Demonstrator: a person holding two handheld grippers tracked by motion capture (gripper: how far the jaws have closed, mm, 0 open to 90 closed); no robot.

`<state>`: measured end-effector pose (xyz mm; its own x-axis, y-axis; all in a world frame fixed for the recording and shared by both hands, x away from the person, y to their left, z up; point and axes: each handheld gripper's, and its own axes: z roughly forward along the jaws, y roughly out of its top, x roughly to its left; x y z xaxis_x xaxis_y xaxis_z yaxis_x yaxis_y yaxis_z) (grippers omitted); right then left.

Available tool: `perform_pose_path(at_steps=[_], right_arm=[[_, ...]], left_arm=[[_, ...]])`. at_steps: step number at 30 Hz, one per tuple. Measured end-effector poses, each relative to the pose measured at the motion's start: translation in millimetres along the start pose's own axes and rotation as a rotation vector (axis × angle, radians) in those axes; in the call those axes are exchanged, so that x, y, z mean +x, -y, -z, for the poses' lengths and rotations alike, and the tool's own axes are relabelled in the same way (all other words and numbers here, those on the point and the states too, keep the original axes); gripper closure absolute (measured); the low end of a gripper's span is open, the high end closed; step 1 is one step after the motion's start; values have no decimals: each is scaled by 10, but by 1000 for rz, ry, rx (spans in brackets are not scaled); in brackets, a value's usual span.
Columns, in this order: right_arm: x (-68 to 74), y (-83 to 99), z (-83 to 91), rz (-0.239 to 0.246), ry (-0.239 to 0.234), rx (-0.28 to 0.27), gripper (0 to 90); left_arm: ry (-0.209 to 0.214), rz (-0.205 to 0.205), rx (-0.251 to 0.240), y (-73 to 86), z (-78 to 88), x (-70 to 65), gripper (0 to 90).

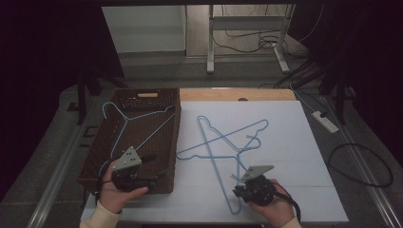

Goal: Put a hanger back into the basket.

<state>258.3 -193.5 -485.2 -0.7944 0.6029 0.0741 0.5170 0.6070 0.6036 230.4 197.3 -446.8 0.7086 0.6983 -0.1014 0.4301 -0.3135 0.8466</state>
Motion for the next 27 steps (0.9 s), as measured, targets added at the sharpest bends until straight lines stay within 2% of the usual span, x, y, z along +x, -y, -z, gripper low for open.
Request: perform_pose_path(at_steps=[1, 2, 3, 7, 8, 10, 13, 17, 22, 27], right_arm=[[0, 0, 0, 0, 0, 0, 797], [-202, -85, 52, -85, 64, -36, 660], [-249, -104, 55, -104, 73, -39, 616], [-573, -249, 19, -225, 128, -54, 505], [-573, -249, 19, -225, 128, -54, 505], [-729, -359, -71, -273, 149, -36, 498], [-795, -445, -168, -246, 174, -9, 494], [-869, -575, -291, -143, 209, 31, 502], [-1009, -762, -462, -70, 195, 82, 518], [-1118, -890, -674, -23, 186, 149, 566]], left_arm=[[3, 0, 1, -1, -4, -4, 286], [2, -1, 2, -1, -7, -6, 286], [3, -1, 3, -2, -10, -7, 286], [3, -3, 3, -4, -7, -6, 285], [3, -3, 3, -4, -7, -6, 286], [2, -1, 3, 0, -5, 4, 286], [2, -1, 3, 3, -4, 7, 286], [3, -3, 3, 6, -9, 8, 286], [3, -4, 5, 5, -6, 10, 286], [3, -5, 4, 11, -11, 16, 286]])
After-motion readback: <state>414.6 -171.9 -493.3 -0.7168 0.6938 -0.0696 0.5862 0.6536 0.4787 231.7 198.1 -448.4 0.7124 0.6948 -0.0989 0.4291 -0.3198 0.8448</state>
